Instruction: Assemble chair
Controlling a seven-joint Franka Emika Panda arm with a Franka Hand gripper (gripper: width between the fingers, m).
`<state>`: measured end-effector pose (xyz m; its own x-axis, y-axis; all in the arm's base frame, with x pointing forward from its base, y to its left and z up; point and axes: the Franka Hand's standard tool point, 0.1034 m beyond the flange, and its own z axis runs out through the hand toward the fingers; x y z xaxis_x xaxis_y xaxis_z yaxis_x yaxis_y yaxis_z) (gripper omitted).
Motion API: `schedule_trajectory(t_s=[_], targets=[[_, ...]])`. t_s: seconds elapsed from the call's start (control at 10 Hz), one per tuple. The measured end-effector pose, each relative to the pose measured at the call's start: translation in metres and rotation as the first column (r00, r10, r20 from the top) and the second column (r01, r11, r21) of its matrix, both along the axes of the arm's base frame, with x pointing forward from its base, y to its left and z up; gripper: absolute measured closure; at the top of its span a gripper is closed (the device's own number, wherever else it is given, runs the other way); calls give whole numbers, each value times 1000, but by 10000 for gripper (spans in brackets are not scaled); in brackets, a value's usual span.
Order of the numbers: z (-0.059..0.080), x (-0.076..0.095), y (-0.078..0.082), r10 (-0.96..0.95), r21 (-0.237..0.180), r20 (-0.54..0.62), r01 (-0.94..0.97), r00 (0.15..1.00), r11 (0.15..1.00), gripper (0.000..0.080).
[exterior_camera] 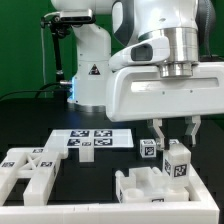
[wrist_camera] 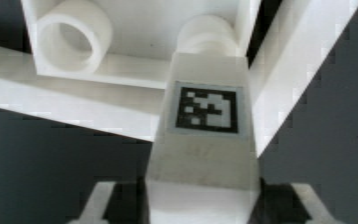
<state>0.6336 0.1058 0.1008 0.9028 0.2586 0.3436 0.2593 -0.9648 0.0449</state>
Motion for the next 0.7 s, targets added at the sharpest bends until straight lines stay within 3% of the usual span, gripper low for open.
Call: schedule_trajectory(t_s=[0.3,0.5,0.6,0.7], targets=[[0,0,4,7,5,25,-7,1000,1000,520],[0,0,4,7,5,25,-8,1000,1000,271],[0,0,4,7,5,25,-8,1000,1000,189],[1,1,4,9,4,22,-9,1000,1000,158]])
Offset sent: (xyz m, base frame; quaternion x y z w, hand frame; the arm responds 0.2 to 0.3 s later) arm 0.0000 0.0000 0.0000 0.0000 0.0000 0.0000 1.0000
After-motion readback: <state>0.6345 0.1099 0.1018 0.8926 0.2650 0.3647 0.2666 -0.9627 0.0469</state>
